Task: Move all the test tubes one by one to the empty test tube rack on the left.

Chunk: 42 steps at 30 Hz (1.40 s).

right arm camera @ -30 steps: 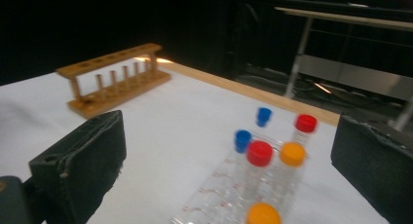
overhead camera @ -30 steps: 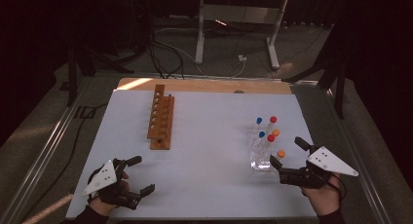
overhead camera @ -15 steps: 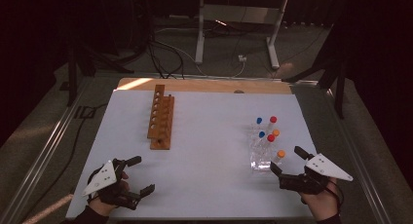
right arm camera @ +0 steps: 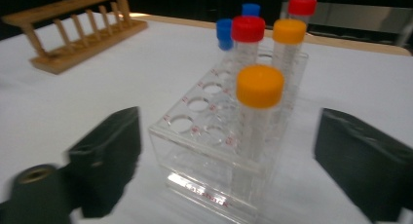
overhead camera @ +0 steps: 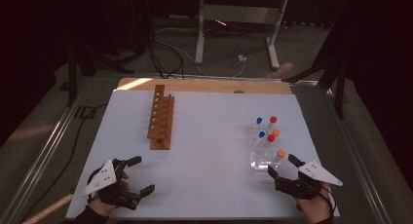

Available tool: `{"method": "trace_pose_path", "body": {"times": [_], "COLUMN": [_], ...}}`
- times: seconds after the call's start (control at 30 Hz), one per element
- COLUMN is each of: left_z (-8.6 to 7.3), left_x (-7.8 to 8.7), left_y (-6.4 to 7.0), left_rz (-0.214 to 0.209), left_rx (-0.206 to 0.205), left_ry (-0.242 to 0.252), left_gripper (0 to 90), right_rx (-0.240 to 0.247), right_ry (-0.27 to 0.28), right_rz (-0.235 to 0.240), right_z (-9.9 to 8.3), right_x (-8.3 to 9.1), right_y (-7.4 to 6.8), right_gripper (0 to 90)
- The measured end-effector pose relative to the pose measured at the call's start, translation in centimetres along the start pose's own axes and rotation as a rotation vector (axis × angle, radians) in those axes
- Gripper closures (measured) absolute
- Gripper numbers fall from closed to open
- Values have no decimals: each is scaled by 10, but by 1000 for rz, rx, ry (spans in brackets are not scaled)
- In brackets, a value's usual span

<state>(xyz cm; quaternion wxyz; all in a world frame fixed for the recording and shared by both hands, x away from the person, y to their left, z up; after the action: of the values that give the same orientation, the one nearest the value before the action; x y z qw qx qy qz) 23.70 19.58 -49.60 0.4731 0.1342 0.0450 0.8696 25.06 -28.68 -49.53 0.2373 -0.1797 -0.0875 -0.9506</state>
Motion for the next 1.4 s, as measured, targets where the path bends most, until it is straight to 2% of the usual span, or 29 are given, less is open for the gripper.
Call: {"method": "trace_pose_path", "body": {"times": [0.03,0.07,0.1,0.17,0.27,0.37,0.43,0.53,0.67,0.73,0.97,1.17,1.4], "left_z": [0,0,0,0,0,0,0,0,0,0,0,0,0], "left_x": [0,0,0,0,0,-1,-1,0,-1,-1,-1,-1,-1], "left_y": [0,0,0,0,0,0,1,0,0,1,0,1,1], "left_rz": [0,-1,-1,-1,-2,-2,-3,-2,-4,-4,-3,-4,-6], "left_rx": [-1,-1,-2,-3,0,-2,-1,-1,0,-2,-2,-1,2], "left_ry": [0,-1,-2,-1,0,-2,-1,-2,-2,-3,-1,-2,-3], "left_gripper": [7,7,7,7,7,7,7,7,7,7,7,7,7], "right_rx": [4,4,-2,-8,-26,-41,-58,-57,-52,-45,-12,12,12], "right_ry": [8,8,14,18,3,-11,-25,-42,-39,-41,-53,-42,-16], "right_rz": [-19,-19,-39,-49,-67,-71,-66,-58,-50,-52,-58,-61,-62], "right_z": [0,0,1,1,0,0,-1,-2,0,0,1,5,19], "right_x": [-1,-1,-1,-1,-3,-5,-7,-10,-9,-9,-9,-7,1], "right_y": [-1,-1,0,0,3,5,5,5,6,8,8,8,11], "right_gripper": [206,206,263,293,498,515,558,631,681,735,752,753,754]}}
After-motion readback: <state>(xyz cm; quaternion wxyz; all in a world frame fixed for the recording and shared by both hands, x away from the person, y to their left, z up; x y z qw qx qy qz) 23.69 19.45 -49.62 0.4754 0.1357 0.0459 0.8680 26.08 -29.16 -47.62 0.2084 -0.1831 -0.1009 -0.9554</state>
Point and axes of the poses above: each handheld gripper's, and its own axes: x roughly backward along the jaws, z roughly out of its top, y roughly to its right, the point moved 4 cm from there along -x, roughly forward along the jaws, and after that the axes turned 8 degrees about x, right-handed, at the moved point
